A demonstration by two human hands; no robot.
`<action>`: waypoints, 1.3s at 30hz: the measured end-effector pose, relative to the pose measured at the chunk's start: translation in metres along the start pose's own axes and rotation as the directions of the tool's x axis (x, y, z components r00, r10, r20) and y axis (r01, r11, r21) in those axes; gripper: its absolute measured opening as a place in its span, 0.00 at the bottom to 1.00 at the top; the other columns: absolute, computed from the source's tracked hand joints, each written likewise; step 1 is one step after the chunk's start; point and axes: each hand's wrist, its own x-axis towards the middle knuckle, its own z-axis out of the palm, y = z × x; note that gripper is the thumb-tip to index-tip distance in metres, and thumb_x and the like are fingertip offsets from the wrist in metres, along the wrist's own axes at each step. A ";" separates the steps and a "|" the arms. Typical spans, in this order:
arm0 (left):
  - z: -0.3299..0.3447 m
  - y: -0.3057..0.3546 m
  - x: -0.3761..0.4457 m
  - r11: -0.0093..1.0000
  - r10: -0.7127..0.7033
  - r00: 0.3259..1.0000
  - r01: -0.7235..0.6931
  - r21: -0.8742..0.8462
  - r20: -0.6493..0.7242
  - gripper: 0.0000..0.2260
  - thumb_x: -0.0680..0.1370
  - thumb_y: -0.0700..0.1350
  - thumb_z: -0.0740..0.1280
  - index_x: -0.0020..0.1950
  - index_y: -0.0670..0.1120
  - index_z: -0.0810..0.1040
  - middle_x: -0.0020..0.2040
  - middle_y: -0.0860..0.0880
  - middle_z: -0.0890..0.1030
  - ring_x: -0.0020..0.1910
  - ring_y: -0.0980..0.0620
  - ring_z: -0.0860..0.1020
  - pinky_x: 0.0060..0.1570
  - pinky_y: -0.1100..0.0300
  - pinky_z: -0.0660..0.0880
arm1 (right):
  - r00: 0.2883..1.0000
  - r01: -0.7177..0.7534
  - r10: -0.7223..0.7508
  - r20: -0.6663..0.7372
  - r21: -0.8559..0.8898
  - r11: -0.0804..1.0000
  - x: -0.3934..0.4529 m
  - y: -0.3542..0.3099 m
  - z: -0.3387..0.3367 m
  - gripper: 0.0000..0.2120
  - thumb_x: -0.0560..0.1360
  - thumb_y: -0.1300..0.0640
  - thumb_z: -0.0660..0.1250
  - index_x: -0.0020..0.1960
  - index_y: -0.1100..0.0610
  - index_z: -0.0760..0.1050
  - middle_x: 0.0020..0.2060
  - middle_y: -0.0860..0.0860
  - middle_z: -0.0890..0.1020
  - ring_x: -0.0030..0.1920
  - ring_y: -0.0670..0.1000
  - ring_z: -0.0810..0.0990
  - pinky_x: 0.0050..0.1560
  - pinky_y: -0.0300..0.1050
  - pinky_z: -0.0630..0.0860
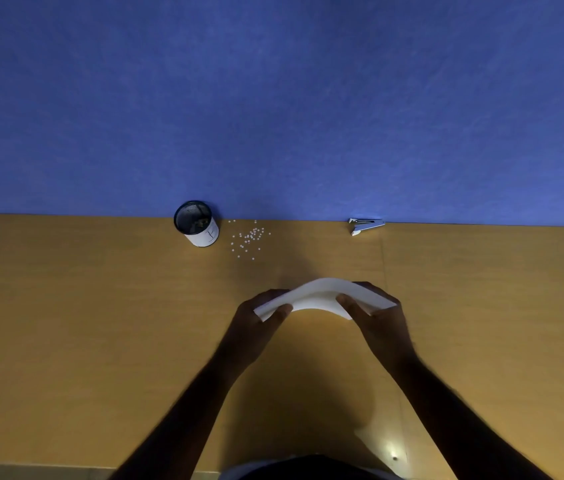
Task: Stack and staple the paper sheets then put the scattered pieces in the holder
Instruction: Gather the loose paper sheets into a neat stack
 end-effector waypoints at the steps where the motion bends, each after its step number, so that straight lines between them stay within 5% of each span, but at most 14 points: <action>1: 0.001 0.001 0.000 1.000 -0.004 1.000 0.004 -0.006 -0.014 0.13 0.82 0.48 0.72 0.57 0.68 0.78 0.51 0.73 0.83 0.55 0.71 0.81 0.56 0.68 0.79 | 1.000 0.003 -0.003 -0.006 0.003 1.000 0.001 0.000 0.000 0.13 0.77 0.56 0.73 0.60 0.46 0.79 0.52 0.44 0.85 0.53 0.40 0.84 0.54 0.36 0.81; 5: -0.001 0.006 0.000 1.000 0.014 0.999 -0.014 -0.015 -0.034 0.13 0.82 0.48 0.72 0.58 0.68 0.78 0.54 0.70 0.84 0.57 0.68 0.82 0.60 0.67 0.80 | 1.000 0.006 -0.006 -0.009 -0.010 1.000 0.000 -0.003 -0.001 0.13 0.77 0.53 0.73 0.61 0.49 0.80 0.52 0.43 0.85 0.52 0.40 0.84 0.52 0.34 0.81; 10: 0.000 0.008 -0.003 1.000 -0.019 1.000 0.019 -0.017 0.006 0.17 0.81 0.48 0.74 0.54 0.71 0.73 0.47 0.81 0.79 0.50 0.80 0.77 0.47 0.79 0.75 | 1.000 -0.022 0.022 0.002 -0.008 1.000 -0.005 -0.004 -0.001 0.13 0.76 0.53 0.75 0.56 0.39 0.78 0.50 0.35 0.85 0.52 0.37 0.83 0.49 0.29 0.78; 14: 0.003 0.006 -0.003 0.998 -0.030 0.999 0.029 -0.054 -0.018 0.11 0.81 0.51 0.73 0.57 0.67 0.78 0.50 0.71 0.84 0.54 0.73 0.81 0.50 0.76 0.77 | 0.999 -0.035 0.035 -0.012 0.011 0.999 -0.006 -0.005 0.002 0.12 0.76 0.52 0.74 0.57 0.40 0.79 0.50 0.35 0.85 0.53 0.37 0.84 0.50 0.29 0.78; 24: 0.010 0.002 -0.007 0.997 -0.009 0.999 0.006 -0.083 -0.040 0.12 0.82 0.49 0.71 0.57 0.67 0.79 0.53 0.72 0.84 0.57 0.68 0.82 0.58 0.70 0.79 | 0.996 -0.094 0.094 0.010 0.038 0.995 -0.013 0.002 0.007 0.11 0.78 0.53 0.72 0.55 0.39 0.77 0.49 0.40 0.85 0.50 0.36 0.83 0.48 0.30 0.80; 32: 0.012 -0.005 -0.004 0.994 -0.037 0.997 0.029 -0.109 -0.072 0.10 0.82 0.48 0.72 0.57 0.65 0.79 0.50 0.72 0.85 0.55 0.68 0.83 0.52 0.73 0.78 | 0.993 -0.116 0.116 0.016 0.075 0.990 -0.014 0.002 0.011 0.12 0.79 0.58 0.71 0.51 0.41 0.76 0.44 0.37 0.83 0.45 0.29 0.81 0.42 0.23 0.75; 39: 0.007 -0.001 0.002 0.987 -0.021 0.997 0.008 -0.158 -0.078 0.09 0.82 0.45 0.73 0.58 0.59 0.83 0.51 0.67 0.87 0.54 0.67 0.84 0.52 0.72 0.79 | 0.998 -0.067 0.064 0.027 0.106 0.992 -0.007 0.002 0.009 0.11 0.79 0.60 0.70 0.56 0.44 0.80 0.47 0.34 0.86 0.50 0.36 0.84 0.47 0.26 0.76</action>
